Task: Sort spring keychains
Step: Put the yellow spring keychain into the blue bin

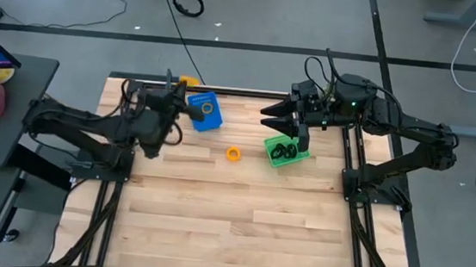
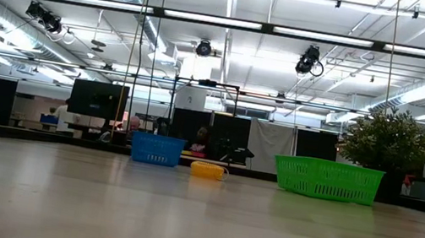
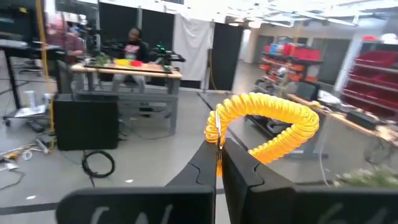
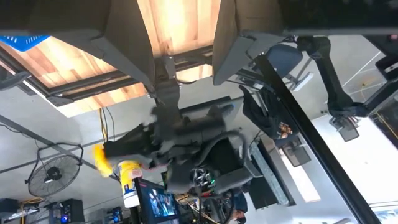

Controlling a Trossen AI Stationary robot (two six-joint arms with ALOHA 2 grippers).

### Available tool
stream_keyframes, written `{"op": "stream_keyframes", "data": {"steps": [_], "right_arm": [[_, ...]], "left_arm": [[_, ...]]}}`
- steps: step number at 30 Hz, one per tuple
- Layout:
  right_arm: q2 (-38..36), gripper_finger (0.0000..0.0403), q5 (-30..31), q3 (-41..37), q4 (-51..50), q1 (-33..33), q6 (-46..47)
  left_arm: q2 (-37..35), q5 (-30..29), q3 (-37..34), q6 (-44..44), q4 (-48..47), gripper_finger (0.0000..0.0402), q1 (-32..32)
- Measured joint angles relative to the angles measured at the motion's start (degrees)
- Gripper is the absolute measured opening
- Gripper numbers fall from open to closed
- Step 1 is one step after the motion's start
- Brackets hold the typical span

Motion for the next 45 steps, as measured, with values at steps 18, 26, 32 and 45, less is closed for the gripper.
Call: {"op": "stream_keyframes", "data": {"steps": [18,26,32,45], "right_arm": [[0.0,0.0164,0.0,0.0,0.0,0.0,0.0],[0.0,0.0164,0.0,0.0,0.0,0.0,0.0],[0.0,0.0164,0.0,0.0,0.0,0.0,-0.3],[0.0,0.0164,0.0,0.0,0.0,0.0,-0.5]], "left_arm": [[9.0,52.7,14.6,-26.0,-46.7,0.0008,42.4],[16.9,69.0,14.6,-28.3,-50.5,0.0007,47.9],[22.7,69.9,14.6,-23.9,-56.4,0.0008,47.3],[36.1,71.8,14.6,-19.3,-58.5,0.0008,42.0]]}}
